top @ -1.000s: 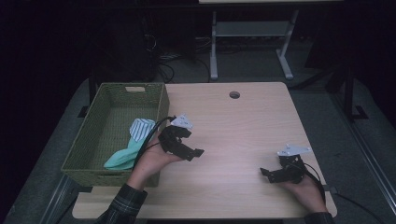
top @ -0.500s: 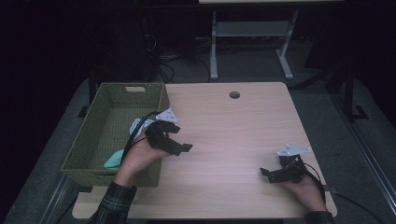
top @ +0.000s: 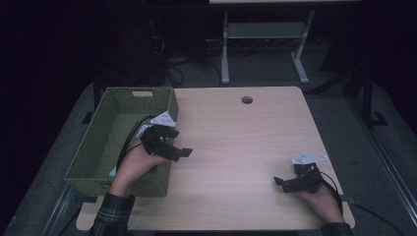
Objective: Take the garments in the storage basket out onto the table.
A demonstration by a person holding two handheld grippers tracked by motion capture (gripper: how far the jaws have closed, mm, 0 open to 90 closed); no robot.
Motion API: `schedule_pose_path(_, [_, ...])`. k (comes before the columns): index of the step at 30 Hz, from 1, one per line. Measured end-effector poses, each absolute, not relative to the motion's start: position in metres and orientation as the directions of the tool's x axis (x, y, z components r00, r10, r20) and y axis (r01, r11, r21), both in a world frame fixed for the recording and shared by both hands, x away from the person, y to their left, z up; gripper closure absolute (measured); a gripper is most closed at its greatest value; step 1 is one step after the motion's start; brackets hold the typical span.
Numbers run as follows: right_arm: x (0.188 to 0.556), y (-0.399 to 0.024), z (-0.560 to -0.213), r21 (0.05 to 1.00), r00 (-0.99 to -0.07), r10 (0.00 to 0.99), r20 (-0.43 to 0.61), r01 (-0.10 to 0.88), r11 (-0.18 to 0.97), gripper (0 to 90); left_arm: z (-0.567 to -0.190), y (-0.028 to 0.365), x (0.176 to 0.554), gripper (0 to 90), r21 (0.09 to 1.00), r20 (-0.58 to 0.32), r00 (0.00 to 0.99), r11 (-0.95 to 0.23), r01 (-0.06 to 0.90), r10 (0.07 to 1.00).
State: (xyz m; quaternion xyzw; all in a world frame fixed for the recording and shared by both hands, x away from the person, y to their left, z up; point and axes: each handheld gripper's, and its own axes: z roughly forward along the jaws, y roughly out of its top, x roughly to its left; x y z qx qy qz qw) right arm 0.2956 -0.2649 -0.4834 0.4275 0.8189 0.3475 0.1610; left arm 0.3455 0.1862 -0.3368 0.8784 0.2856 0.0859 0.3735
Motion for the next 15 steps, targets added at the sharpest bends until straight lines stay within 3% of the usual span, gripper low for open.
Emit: schedule_pose_path(15, [0.296,-0.265,-0.483,0.707,-0.582,0.812,0.035,0.589,0.392,2.3,-0.326,0.221,0.345,19.0,0.719,-0.042,0.777,-0.521,0.460,0.628])
